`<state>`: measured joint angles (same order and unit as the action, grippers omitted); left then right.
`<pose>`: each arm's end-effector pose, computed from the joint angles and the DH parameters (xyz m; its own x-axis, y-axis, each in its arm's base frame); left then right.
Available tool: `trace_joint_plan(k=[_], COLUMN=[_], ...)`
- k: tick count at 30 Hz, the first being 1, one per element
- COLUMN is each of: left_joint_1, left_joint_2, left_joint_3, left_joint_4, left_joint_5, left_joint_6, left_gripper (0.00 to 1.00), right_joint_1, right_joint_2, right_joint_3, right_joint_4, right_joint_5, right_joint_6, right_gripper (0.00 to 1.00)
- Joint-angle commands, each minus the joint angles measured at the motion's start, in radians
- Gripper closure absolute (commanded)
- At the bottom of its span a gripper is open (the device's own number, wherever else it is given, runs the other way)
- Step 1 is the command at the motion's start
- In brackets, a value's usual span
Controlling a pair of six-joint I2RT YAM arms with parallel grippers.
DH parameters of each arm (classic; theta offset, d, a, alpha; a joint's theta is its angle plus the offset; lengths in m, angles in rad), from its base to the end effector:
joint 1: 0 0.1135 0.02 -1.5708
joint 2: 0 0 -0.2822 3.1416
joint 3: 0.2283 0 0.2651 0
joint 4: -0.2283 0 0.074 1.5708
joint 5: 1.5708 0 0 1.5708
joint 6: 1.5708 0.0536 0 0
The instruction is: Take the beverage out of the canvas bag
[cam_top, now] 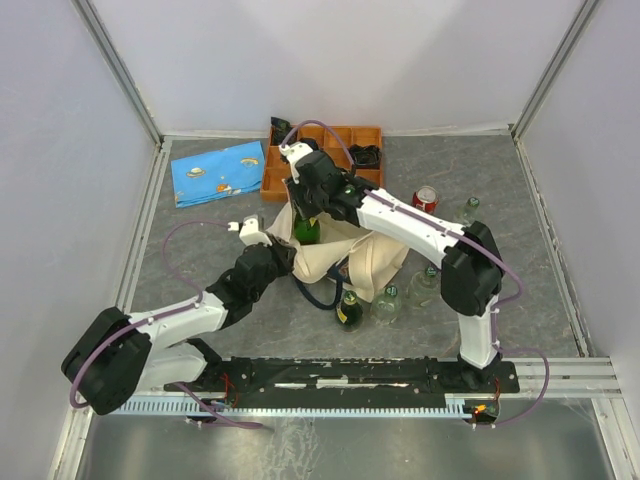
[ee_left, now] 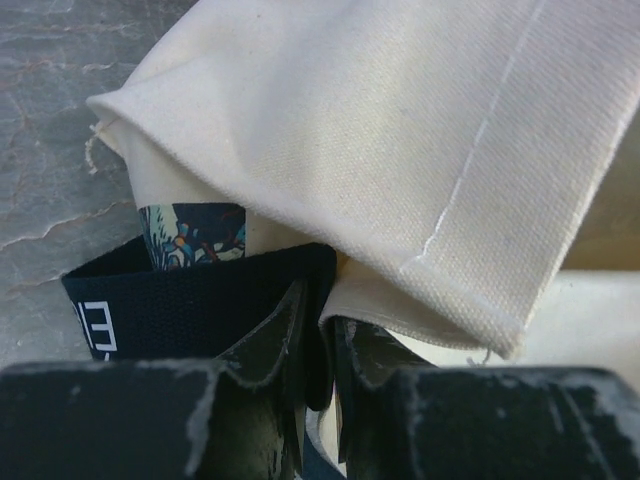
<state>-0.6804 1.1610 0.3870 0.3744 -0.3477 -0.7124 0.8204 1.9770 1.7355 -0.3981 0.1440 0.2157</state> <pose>0.2049 -0.1423 0.1863 -0.4560 -0.4215 -0.7838 0.0653 0.8625 -0.5018 0.3456 0.3594 0.2934 -0.5357 -0.2640 -0.8021 -0.5433 0.8349 0.0881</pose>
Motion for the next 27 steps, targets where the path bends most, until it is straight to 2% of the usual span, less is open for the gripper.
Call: trace_joint_plan(k=[1,10,19,22,25,27], left_joint_1=[0.020,0.053,0.163,0.207,0.213,0.213], left_joint_2=[0.020,-0.016,-0.095,-0.119,-0.098,-0.081], left_joint_3=[-0.061,-0.144,-0.215,-0.234,-0.231,-0.221], left_joint_4=[0.048,0.173,0.264,0.282,0.313,0.325], left_joint_5=[-0.181,-0.352,-0.393,-0.378,-0.338,-0.304], left_joint_6=[-0.099,-0.155,-0.156,-0.168,-0.172,-0.176], left_gripper=[0.97,0.97,0.96,0.87,0.68,0.64], right_joint_1=[0.043,0.136,0.155,0.154,0.146,0.124], right_joint_2=[-0.194,-0.347,-0.491,-0.529,-0.560,-0.573], right_joint_3=[0.086,0.142,0.165,0.129,0.085,0.068], right_joint_4=[0.038,0.033,0.045,0.075,0.115,0.124], right_joint_5=[0.037,0.091,0.202,0.285,0.393,0.436], right_joint_6=[-0.116,-0.261,-0.373,-0.427,-0.462,-0.466], right_gripper=[1.00,1.00,1.00,1.00,1.00,1.00])
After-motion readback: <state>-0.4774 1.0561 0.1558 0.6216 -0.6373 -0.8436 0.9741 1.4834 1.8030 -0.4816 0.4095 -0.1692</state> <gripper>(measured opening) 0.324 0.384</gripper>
